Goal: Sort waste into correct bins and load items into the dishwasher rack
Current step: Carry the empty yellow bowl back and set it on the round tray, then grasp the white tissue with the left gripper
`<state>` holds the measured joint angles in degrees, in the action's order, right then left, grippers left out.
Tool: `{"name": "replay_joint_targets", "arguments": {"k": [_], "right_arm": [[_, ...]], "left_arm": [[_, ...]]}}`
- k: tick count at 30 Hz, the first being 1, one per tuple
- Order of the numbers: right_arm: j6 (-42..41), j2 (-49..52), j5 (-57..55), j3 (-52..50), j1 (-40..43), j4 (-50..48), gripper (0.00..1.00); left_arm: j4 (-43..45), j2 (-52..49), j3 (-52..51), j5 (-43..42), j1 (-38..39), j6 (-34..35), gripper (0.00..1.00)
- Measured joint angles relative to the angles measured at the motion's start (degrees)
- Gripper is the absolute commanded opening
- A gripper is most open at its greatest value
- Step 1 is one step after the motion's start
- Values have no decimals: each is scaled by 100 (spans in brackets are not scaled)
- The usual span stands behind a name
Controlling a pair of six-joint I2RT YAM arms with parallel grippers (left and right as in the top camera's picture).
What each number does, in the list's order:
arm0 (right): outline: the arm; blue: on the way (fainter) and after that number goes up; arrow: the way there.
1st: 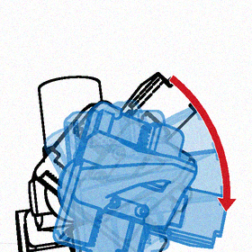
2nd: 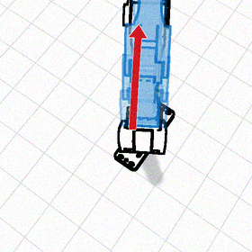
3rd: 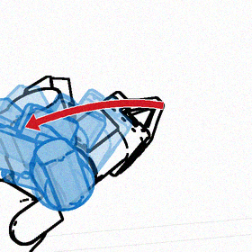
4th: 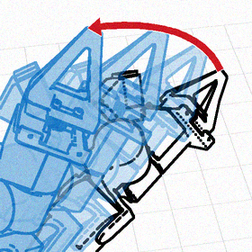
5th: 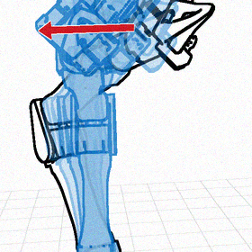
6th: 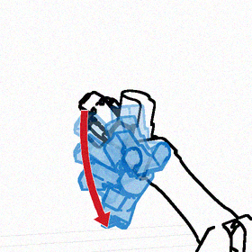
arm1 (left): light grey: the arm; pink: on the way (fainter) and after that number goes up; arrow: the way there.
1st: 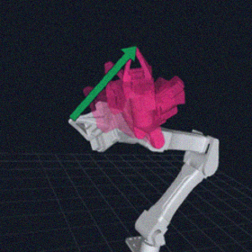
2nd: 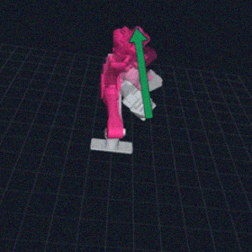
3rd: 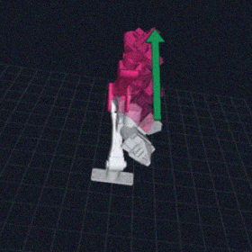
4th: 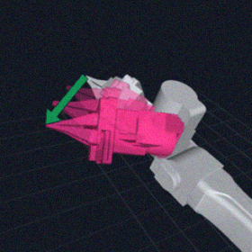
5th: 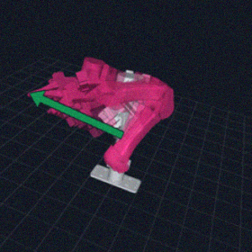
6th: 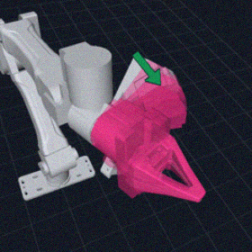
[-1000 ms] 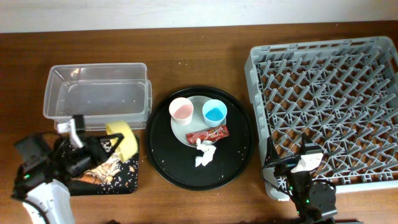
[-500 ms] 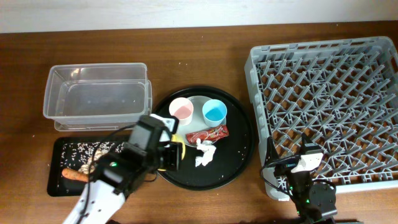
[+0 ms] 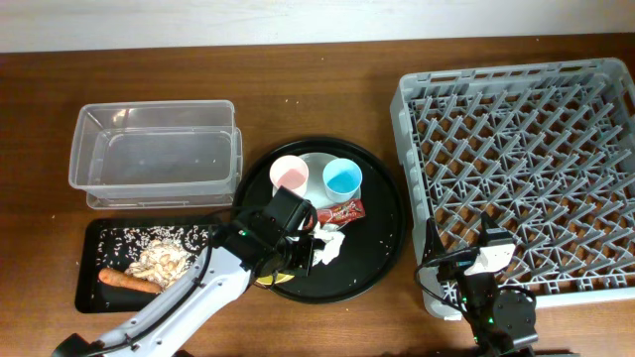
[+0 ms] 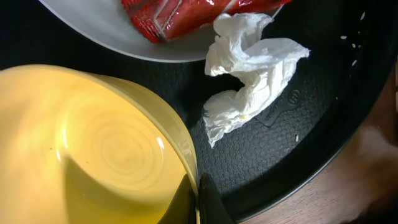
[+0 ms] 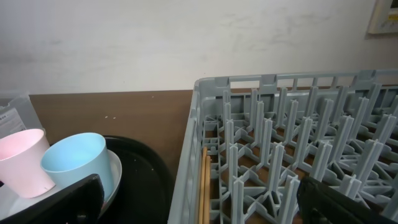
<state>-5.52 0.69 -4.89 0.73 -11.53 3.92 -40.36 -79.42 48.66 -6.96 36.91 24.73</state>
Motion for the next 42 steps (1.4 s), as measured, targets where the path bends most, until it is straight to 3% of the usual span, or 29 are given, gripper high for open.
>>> {"name": "replay_joint_targets", "arguments": {"k": [5, 8, 26, 33, 42], "right_arm": [[-2, 0, 2, 0, 0, 0, 98], [-2, 0, 2, 0, 0, -2, 98], [0, 0, 2, 0, 0, 0, 98], [0, 0, 0, 0, 0, -2, 98], [0, 0, 0, 0, 0, 0, 98]], "left_arm": [[-11, 0, 0, 59, 0, 42, 15], [-11, 0, 0, 144, 0, 46, 27], [70, 0, 13, 168, 0, -4, 34], [-260, -48, 1499, 168, 0, -7, 36], [-293, -909, 1526, 439, 450, 4, 40]]}}
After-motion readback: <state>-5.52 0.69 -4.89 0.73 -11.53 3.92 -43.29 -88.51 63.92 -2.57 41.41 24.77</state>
